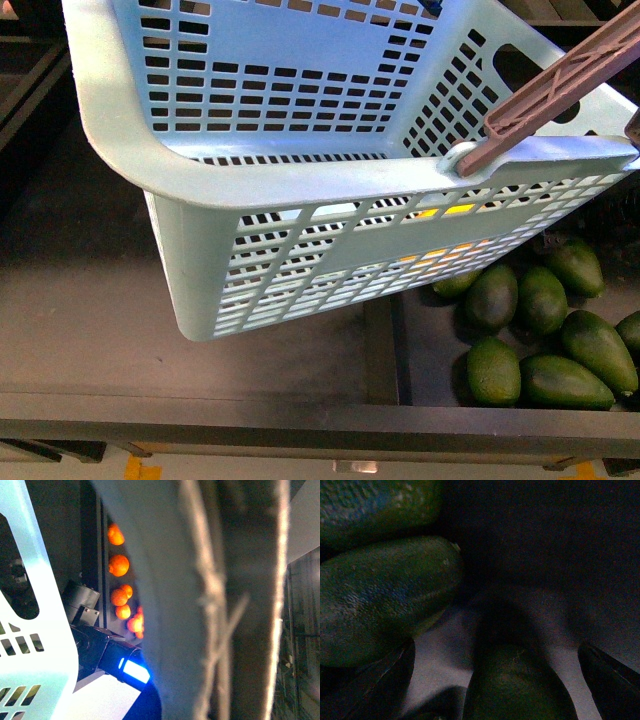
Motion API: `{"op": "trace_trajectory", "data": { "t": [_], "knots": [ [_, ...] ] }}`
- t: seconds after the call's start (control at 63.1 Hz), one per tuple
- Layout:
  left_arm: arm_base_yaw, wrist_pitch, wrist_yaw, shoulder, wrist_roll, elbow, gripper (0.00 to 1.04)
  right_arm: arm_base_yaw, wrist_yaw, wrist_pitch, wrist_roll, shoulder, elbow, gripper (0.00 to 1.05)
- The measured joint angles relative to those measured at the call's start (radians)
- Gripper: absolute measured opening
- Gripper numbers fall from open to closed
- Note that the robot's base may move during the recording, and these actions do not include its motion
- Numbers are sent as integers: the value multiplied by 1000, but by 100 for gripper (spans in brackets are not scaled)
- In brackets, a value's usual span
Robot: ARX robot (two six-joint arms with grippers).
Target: Pick mango and avocado into basket
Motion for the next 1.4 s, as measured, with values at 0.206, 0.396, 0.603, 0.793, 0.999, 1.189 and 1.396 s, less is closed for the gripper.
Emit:
{"op": "trace_trajectory", "data": {
  "t": [0.206, 0.396, 0.603, 0.793, 0.999, 1.189, 1.396],
  "knots": [
    [0, 0, 0, 0, 0, 0, 5, 4, 8, -16, 0, 37, 43, 96],
    [0, 0, 0, 0, 0, 0, 5, 5, 14, -34, 0, 54, 68, 96],
    [0, 0, 0, 0, 0, 0, 5, 5, 20, -40, 0, 56, 71, 96],
    [0, 0, 0, 0, 0, 0, 5, 5, 21, -40, -2, 56, 65, 96],
    [0, 0, 0, 0, 0, 0, 5, 5, 15, -37, -19, 48, 38, 96],
    [0, 0, 0, 0, 0, 0, 5, 5, 14, -40, -27, 43, 30, 96],
    [0, 0, 0, 0, 0, 0, 5, 4, 22, -40, -34, 43, 27, 87]
  ]
}}
